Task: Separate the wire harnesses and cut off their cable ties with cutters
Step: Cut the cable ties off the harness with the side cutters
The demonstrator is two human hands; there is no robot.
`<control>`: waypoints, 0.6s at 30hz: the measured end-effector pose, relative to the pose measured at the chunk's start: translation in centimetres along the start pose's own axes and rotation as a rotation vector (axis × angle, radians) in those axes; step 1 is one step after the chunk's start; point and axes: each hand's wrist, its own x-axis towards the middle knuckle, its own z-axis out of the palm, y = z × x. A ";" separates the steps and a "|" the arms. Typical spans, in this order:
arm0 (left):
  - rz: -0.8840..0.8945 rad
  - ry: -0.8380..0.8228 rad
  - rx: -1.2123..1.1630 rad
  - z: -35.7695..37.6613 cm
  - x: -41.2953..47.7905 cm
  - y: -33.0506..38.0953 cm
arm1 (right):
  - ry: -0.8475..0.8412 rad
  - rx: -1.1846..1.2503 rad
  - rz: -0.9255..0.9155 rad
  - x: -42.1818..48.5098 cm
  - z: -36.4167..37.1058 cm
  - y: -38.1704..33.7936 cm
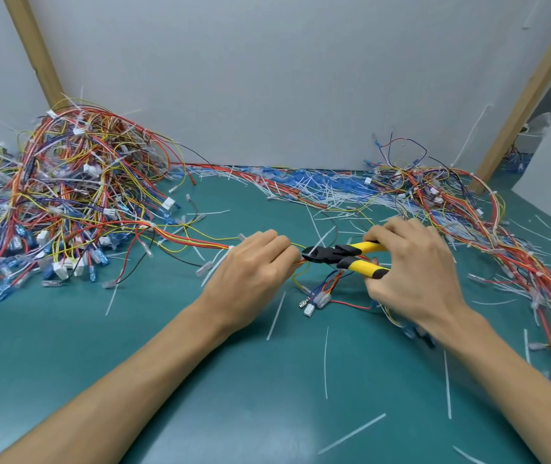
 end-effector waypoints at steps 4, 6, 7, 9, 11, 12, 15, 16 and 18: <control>0.002 -0.001 -0.007 0.1 0.0 0.1 | 0.001 0.009 -0.027 0.1 -0.1 0.2; -0.002 -0.001 -0.013 0.1 0.0 0.1 | 0.007 0.010 -0.033 0.1 0.0 0.3; -0.005 -0.002 -0.016 0.1 0.0 0.2 | 0.021 0.009 -0.040 0.1 0.0 0.3; -0.010 -0.004 -0.026 -0.1 0.0 0.2 | 0.072 0.001 -0.050 0.1 0.0 0.2; -0.014 0.000 -0.045 -0.2 0.1 0.4 | 0.111 -0.007 -0.050 0.0 -0.2 0.2; -0.016 0.006 -0.054 -0.3 0.1 0.5 | 0.114 -0.007 -0.049 0.0 -0.2 0.2; -0.022 0.024 -0.080 -0.4 0.3 1.0 | 0.075 -0.002 -0.051 -0.1 -0.1 0.5; -0.021 0.028 -0.084 -0.4 0.3 1.1 | 0.055 -0.004 -0.048 -0.2 -0.1 0.7; -0.017 0.034 -0.092 -0.4 0.3 1.2 | 0.015 0.001 -0.039 -0.1 0.0 0.9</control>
